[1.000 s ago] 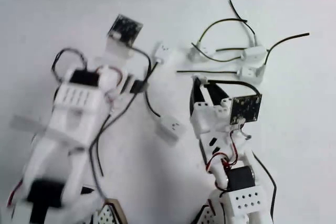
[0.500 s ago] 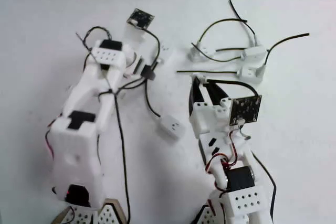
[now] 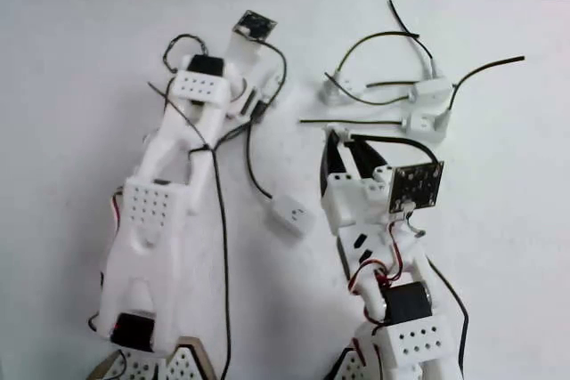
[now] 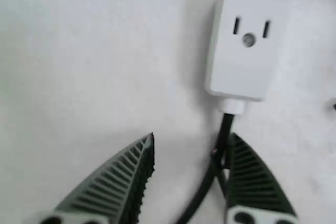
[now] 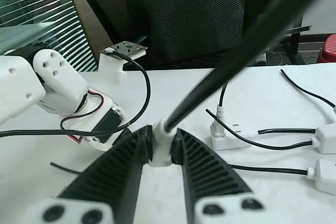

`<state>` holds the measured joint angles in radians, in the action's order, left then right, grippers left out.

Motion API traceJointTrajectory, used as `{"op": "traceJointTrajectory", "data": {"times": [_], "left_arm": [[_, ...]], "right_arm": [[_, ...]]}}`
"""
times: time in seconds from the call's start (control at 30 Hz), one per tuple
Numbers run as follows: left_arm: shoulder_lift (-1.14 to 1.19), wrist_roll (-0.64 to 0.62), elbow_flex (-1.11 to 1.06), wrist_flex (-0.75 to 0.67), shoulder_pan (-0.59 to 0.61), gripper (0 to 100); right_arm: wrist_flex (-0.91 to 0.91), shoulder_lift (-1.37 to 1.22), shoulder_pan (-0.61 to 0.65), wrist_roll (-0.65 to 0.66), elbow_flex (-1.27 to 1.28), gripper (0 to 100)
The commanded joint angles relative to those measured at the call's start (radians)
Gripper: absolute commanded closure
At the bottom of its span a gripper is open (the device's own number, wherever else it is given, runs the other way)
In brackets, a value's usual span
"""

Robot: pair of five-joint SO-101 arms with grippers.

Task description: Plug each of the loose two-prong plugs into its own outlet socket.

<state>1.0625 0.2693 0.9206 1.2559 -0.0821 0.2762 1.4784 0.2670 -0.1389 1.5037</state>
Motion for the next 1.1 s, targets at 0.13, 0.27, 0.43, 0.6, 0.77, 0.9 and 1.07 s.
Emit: {"op": "traceJointTrajectory", "data": {"times": [0.13, 0.27, 0.43, 0.6, 0.77, 0.9, 1.07], "left_arm": [[0.105, 0.009, 0.295, 0.198, -0.01, 97], [0.136, 0.009, 0.42, 0.331, -0.027, 98], [0.151, 0.011, 0.585, 0.491, -0.036, 98], [0.143, 0.009, 0.664, 0.532, -0.024, 98], [0.142, 0.032, 0.663, 0.537, -0.019, 98], [0.111, 0.054, 0.644, 0.537, -0.016, 98], [-0.065, 0.063, 0.422, 0.537, -0.019, 98]], "right_arm": [[-0.019, 0.013, -0.012, -0.005, -0.005, 98.1], [-0.019, 0.013, -0.012, -0.005, -0.005, 98.1], [-0.019, 0.013, -0.012, -0.005, -0.005, 98.1], [-0.019, 0.013, -0.012, -0.005, -0.005, 98.1], [-0.019, 0.013, -0.013, -0.005, -0.005, 98.1], [-0.019, 0.013, -0.013, -0.005, -0.005, 98.1], [-0.021, 0.013, -0.013, -0.005, -0.005, 98.1]]}}
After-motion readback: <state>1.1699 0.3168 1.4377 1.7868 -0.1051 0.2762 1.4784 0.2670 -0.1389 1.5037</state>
